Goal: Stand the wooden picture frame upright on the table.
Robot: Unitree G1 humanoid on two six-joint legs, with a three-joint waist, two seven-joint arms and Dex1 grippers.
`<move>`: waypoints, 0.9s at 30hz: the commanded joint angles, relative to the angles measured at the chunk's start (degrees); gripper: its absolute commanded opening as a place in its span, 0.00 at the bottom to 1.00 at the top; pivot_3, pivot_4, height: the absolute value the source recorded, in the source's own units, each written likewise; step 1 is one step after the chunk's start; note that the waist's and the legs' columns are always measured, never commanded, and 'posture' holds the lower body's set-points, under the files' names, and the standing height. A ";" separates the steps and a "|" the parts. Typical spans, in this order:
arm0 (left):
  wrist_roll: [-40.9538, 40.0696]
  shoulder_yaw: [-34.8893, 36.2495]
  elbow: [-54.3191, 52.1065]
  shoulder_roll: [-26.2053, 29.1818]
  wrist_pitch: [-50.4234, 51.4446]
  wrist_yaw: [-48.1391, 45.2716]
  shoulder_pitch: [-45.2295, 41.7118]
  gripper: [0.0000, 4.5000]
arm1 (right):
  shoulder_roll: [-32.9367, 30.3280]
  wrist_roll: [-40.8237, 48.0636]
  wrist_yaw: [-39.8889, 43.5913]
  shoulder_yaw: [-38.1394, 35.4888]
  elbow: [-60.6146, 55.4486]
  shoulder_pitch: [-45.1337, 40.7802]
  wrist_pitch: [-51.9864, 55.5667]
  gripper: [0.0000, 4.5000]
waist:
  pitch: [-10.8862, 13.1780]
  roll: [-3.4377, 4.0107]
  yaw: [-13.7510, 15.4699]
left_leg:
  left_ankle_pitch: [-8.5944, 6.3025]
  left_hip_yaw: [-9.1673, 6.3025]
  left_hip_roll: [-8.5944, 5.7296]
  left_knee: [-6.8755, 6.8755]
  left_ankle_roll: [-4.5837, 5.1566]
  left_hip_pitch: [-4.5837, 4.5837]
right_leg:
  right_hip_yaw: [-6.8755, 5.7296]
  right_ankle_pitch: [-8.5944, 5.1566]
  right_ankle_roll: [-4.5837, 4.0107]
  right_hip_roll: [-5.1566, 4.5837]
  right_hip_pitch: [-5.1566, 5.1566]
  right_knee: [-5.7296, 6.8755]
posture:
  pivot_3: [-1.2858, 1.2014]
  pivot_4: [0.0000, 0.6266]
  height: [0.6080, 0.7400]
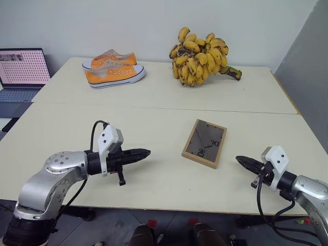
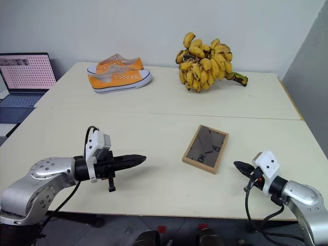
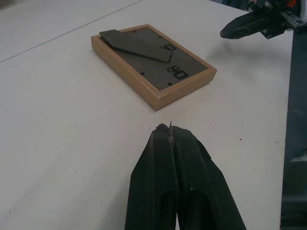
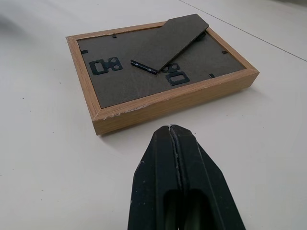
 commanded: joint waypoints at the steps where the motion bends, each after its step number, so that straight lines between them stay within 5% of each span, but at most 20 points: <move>1: 0.78 -0.14 -0.51 0.19 -1.05 0.53 -1.34 0.01 | 0.13 0.45 -0.46 -1.69 -0.84 -0.77 -0.80 0.00 | 0.00 0.00 0.01 | 0.00 0.00 0.00 0.00 0.00 0.00 | 0.00 0.00 0.00 0.00 0.00 0.00 | 0.52 0.24 1.00; 27: 5.16 -5.71 4.67 -2.39 0.07 3.97 -9.21 0.01 | 1.45 -0.54 -3.78 -2.01 -1.84 0.18 -1.46 0.00 | 0.00 0.00 0.12 | 0.01 0.00 -0.01 0.03 0.01 0.01 | -0.01 0.07 -0.11 0.00 0.02 0.04 | 0.52 0.24 1.00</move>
